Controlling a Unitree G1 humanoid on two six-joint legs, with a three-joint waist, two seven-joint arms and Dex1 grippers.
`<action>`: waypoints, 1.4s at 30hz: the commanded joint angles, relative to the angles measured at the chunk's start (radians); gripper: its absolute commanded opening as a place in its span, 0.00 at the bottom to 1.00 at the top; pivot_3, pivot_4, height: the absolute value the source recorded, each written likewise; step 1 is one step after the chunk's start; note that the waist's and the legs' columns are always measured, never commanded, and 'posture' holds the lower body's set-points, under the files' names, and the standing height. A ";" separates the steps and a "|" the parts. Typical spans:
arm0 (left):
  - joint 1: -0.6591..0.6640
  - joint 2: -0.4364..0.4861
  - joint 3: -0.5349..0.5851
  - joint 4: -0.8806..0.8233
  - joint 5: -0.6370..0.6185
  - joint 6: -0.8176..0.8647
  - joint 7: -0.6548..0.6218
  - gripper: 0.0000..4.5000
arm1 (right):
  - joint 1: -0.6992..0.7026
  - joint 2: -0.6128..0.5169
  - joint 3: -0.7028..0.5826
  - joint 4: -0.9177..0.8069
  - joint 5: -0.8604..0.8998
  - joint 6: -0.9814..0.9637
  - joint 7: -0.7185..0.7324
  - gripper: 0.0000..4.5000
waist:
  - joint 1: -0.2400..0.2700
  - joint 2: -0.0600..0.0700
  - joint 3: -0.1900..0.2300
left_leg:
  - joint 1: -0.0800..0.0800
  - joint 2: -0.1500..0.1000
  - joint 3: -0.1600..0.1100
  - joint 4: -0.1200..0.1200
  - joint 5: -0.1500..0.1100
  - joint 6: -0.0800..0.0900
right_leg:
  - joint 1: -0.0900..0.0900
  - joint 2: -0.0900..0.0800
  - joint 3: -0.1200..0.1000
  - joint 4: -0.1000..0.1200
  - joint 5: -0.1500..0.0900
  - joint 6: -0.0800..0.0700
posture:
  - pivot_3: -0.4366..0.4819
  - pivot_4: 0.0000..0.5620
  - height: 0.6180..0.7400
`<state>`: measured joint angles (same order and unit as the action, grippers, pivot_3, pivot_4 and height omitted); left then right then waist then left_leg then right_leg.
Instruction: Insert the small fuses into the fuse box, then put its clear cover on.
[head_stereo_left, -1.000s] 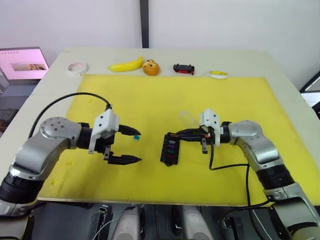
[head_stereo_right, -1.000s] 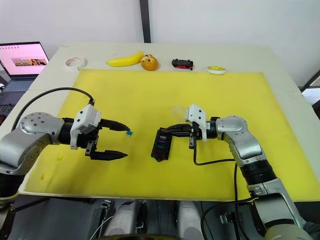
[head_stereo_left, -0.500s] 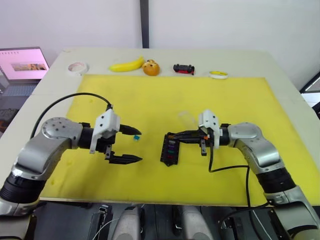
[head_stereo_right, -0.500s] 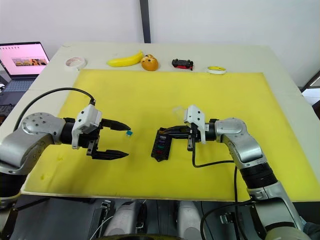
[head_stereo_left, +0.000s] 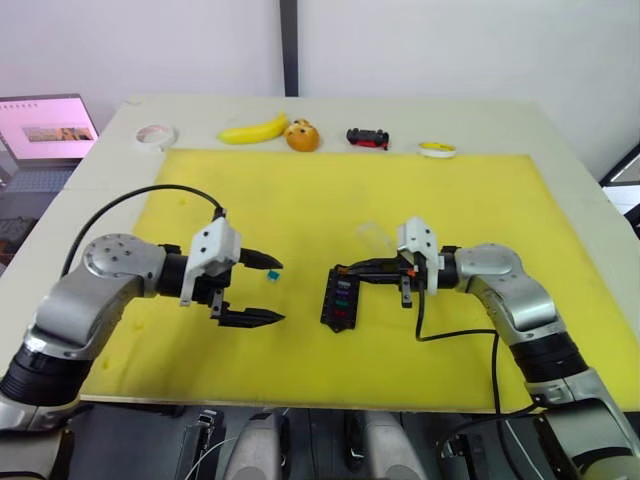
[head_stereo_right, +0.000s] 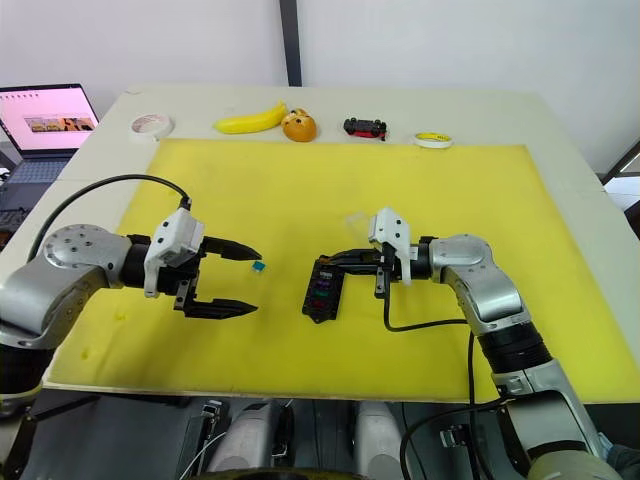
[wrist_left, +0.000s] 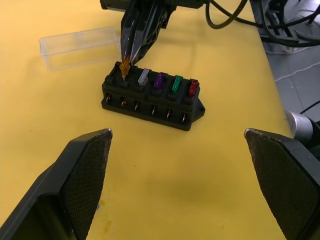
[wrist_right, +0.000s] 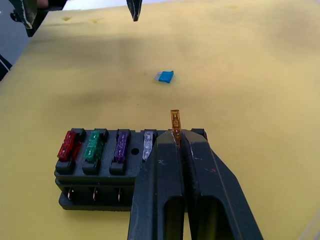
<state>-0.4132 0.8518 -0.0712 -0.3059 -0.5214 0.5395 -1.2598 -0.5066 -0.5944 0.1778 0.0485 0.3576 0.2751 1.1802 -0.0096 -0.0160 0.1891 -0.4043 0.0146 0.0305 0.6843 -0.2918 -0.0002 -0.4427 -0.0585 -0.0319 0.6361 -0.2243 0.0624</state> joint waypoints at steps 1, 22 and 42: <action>-0.013 0.001 0.000 -0.024 0.002 -0.014 0.000 0.99 | -0.015 -0.006 -0.033 0.000 0.001 -0.025 0.006 0.02 | 0.000 0.000 0.000 | 0.000 0.000 0.000 0.000 0.000 0.000 | 0.000 0.000 0.000 0.000 0.000 0.000 | 0.48 0.27 0.98; -0.008 -0.001 0.002 -0.030 0.008 -0.012 0.006 0.99 | 0.005 -0.014 0.014 0.016 -0.077 -0.067 0.020 0.02 | 0.000 0.000 0.000 | 0.001 0.000 0.000 0.000 0.000 0.000 | 0.001 0.000 0.000 0.000 0.000 0.000 | 0.48 0.27 0.98; -0.016 -0.011 -0.003 -0.022 0.016 -0.014 0.009 0.99 | -0.008 -0.030 0.040 -0.049 -0.109 0.037 0.008 0.02 | 0.000 0.000 0.000 | 0.013 0.000 0.000 -0.001 0.000 0.000 | 0.012 0.000 0.000 -0.001 0.000 0.000 | 0.48 0.27 0.98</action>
<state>-0.4132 0.8417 -0.0736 -0.3078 -0.5087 0.5394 -1.2559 -0.5128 -0.6092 0.2025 0.0236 0.2552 0.2837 1.1825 -0.0096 -0.0160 0.1886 -0.3912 0.0146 0.0304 0.6832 -0.2921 0.0003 -0.4304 -0.0584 -0.0318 0.6355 -0.2246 0.0623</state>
